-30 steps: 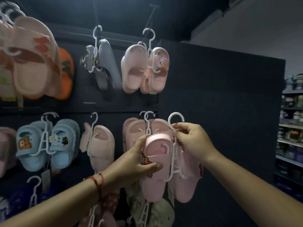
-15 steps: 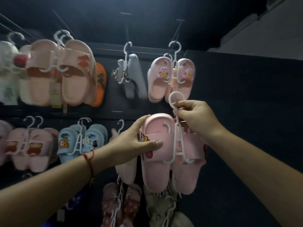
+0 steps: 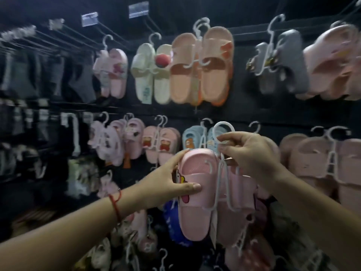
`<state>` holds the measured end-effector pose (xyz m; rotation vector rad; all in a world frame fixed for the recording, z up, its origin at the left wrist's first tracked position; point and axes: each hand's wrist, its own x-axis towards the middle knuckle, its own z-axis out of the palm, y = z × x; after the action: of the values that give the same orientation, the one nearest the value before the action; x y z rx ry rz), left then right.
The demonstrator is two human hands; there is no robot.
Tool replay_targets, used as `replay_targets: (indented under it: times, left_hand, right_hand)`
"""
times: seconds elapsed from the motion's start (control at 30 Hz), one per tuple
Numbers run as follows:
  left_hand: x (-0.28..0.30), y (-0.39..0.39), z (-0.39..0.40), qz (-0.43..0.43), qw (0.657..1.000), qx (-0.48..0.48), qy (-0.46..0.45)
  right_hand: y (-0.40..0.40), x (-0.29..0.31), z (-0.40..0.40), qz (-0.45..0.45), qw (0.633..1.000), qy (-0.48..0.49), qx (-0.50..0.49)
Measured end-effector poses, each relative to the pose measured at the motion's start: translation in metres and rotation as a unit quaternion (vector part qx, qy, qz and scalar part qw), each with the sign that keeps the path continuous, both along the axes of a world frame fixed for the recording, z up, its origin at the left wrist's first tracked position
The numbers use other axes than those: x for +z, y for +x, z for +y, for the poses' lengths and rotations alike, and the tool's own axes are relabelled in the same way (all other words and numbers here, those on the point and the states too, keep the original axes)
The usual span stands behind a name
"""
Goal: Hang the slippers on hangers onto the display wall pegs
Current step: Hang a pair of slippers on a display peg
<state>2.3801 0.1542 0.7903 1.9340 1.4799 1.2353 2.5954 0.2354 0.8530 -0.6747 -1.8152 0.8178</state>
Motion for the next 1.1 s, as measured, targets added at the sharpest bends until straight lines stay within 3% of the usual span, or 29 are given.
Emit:
replay_targets:
  times: [0.27,0.47,0.9,1.1]
  left_hand:
    - [-0.020,-0.195,-0.111,0.058,0.997,0.039,-0.013]
    - [0.011,-0.302,-0.133,0.066,0.996,0.060,0.017]
    - [0.159,-0.388,-0.106,0.133,0.974,0.127,0.128]
    - [0.191,-0.418,-0.070,0.134,0.977,0.099,0.131]
  right_hand:
    - [-0.198,-0.032,-0.098,0.007,0.999,0.007,0.038]
    - [-0.307,-0.002,-0.122,0.019,0.999,0.047,0.003]
    - [-0.417,0.138,-0.081,-0.043,0.955,0.275,-0.102]
    - [-0.455,0.179,-0.054,-0.087,0.933,0.308,-0.166]
